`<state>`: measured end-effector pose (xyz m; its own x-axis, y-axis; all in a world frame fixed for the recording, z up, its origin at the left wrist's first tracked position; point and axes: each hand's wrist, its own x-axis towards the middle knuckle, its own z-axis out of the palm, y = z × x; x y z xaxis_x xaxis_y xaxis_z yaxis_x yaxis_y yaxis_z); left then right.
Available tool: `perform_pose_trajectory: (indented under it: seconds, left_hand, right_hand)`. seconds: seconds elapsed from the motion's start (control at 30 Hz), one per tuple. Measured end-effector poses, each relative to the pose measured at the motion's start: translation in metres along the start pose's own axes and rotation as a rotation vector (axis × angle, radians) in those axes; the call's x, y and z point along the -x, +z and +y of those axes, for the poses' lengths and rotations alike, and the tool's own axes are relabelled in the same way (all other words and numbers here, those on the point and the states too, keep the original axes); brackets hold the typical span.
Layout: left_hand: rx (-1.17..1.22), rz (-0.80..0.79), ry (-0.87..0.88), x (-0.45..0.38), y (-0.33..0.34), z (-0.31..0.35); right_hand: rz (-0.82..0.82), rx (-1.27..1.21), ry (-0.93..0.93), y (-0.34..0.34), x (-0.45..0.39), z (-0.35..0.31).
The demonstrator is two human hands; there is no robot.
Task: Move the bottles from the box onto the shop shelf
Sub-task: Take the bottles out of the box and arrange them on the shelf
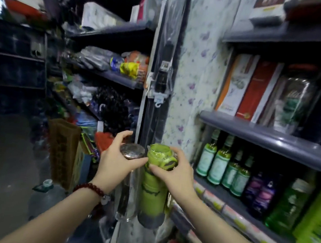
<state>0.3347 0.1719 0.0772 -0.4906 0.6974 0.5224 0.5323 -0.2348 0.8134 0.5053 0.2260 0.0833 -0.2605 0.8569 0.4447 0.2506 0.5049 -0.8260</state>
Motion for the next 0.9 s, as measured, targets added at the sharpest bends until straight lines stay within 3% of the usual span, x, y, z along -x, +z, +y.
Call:
perform_pose_trajectory:
  seconds: [0.3, 0.53, 0.7, 0.9]
  left_hand:
    - [0.138, -0.040, 0.225, -0.071, 0.037, 0.121]
    - [0.255, -0.006, 0.478, -0.107, 0.067, 0.217]
    - [0.275, -0.018, 0.636, -0.120, 0.087, 0.256]
    - [0.372, -0.030, 0.719, -0.143, 0.128, 0.270]
  right_hand:
    - [0.147, 0.063, -0.091, -0.110, -0.061, -0.071]
    - [0.353, 0.040, -0.338, -0.184, -0.095, -0.120]
    - [0.537, -0.087, -0.483, -0.210, -0.108, -0.128]
    - [0.694, -0.042, -0.569, -0.229, -0.123, -0.120]
